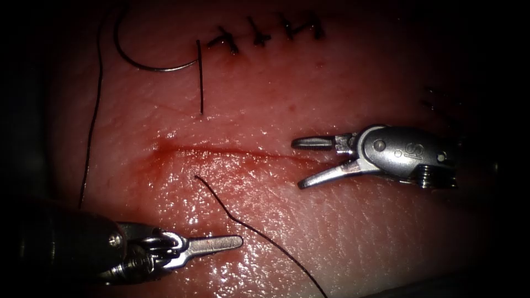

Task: Wound Closure
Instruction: Pick up suture with left jaws

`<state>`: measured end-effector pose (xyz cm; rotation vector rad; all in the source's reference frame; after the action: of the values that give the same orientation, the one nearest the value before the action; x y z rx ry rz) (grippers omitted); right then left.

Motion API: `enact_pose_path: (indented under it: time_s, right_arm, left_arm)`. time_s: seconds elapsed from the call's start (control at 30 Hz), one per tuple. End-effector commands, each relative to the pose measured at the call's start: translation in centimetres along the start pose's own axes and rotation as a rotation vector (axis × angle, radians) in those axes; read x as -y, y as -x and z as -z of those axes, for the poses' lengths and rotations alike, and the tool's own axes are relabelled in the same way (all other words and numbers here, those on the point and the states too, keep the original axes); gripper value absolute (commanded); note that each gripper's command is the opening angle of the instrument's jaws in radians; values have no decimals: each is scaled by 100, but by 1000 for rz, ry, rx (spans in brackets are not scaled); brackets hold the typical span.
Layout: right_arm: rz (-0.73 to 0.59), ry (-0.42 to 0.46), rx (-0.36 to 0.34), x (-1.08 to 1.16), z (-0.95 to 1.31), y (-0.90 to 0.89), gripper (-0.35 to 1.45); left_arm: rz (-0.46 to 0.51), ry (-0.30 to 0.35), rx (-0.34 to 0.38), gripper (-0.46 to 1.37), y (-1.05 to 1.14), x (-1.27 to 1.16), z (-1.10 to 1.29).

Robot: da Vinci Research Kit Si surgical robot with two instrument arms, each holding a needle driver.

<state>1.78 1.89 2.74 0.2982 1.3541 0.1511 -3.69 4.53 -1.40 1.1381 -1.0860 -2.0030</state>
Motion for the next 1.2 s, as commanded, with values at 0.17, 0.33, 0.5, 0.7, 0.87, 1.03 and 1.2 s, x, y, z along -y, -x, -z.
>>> enact_pose_path:
  time_s: [0.17,0.33,0.5,0.7,0.87,1.03,1.2]
  right_arm:
    - [6,1,0,0,0,0,46]
    - [6,-2,2,1,0,0,47]
    - [6,-3,4,0,0,0,48]
    - [6,-3,4,0,0,0,48]
    - [6,-4,3,1,0,0,49]
    - [7,-5,3,2,0,0,49]
    - [8,-7,4,3,0,1,49]
  left_arm:
    - [11,6,1,-35,-1,0,-1]
    - [33,4,4,-35,-5,0,-3]
    - [74,1,11,-35,-13,-1,-9]
    - [235,-10,13,-20,-22,-7,-16]
    - [263,-16,22,-22,-29,-15,-23]
    - [312,-23,30,5,-33,-22,-32]
    - [334,-28,39,38,-35,-29,-42]
